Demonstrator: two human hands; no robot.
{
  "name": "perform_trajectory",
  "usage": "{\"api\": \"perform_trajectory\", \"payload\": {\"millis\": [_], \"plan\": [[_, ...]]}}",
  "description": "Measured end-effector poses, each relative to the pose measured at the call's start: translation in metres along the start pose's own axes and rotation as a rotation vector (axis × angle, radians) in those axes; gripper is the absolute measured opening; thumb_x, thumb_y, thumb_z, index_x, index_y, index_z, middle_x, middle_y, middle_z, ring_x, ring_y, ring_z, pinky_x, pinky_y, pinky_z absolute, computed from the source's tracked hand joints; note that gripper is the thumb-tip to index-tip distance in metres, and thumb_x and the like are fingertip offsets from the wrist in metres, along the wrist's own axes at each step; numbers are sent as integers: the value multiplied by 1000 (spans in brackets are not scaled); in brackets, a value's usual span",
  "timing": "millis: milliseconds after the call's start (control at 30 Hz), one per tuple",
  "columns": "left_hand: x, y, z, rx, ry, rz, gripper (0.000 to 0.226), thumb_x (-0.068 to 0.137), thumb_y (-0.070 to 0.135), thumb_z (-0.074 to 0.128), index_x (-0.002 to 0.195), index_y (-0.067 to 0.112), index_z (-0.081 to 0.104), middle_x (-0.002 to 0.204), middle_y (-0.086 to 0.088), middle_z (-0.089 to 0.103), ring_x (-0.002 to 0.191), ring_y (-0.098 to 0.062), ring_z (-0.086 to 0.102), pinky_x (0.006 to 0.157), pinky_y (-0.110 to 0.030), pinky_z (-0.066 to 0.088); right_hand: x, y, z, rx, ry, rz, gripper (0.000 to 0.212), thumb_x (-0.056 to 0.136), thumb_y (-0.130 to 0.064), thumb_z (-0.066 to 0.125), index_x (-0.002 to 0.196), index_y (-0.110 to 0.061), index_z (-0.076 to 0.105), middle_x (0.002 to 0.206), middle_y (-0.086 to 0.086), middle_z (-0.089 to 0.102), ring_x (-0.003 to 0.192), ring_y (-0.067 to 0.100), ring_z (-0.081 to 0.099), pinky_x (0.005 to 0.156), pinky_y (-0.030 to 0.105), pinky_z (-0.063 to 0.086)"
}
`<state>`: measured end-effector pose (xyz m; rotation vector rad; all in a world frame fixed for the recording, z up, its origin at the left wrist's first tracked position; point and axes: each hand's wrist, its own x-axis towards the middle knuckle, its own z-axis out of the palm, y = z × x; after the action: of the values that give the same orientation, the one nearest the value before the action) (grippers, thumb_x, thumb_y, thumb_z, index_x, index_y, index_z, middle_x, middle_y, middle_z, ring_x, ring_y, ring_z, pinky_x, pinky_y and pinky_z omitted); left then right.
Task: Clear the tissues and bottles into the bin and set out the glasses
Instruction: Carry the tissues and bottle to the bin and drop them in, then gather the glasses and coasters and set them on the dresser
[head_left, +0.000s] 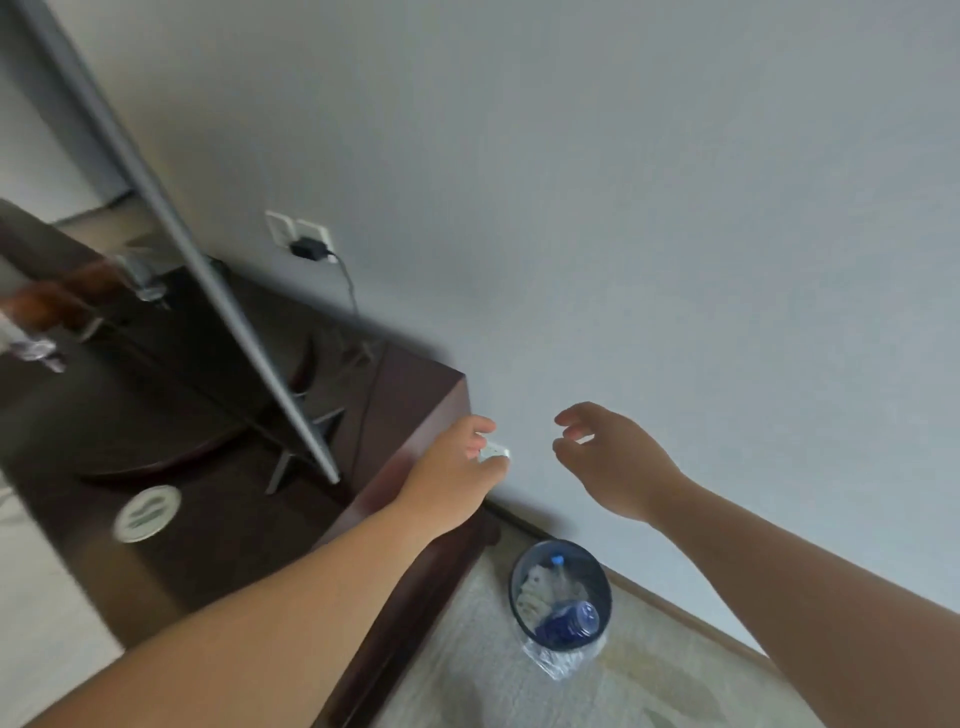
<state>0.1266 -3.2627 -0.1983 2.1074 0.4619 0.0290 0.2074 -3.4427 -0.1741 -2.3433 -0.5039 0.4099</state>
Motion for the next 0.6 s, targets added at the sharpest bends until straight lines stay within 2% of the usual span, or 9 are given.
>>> {"api": "perform_trajectory", "payload": {"millis": [233,333,500,600], "plan": [[-87,-35,-90,-8,113,35,41,84,33,60,124,33,51,121,9,54,112,-4,51,86,-22,37,-53,-89,53,-42,-25,-131,31,89,-33,55,120,-29,56,112,-12,59,101,11,57,87,28,44],[-136,-63,-127,-23,173,27,40,84,33,61,123,34,51,120,10,55,112,-4,51,87,-23,37,-89,-127,90,-47,-52,-174,30,90,-32,55,120,-29,56,113,-9,60,100,12,58,87,29,45],[-214,-107,-188,-28,283,-31,40,85,32,62,123,32,51,120,8,55,111,-5,52,86,-22,37,-145,-185,150,-76,-137,-297,31,91,-32,53,122,-30,55,110,-11,60,100,11,57,82,25,41],[-246,-123,-219,-32,371,-68,38,85,31,63,122,33,52,118,9,55,111,-6,53,89,-24,39,-159,-216,174,-99,-185,-369,32,93,-36,50,125,-33,52,117,-13,60,92,5,55,75,18,40]]}}
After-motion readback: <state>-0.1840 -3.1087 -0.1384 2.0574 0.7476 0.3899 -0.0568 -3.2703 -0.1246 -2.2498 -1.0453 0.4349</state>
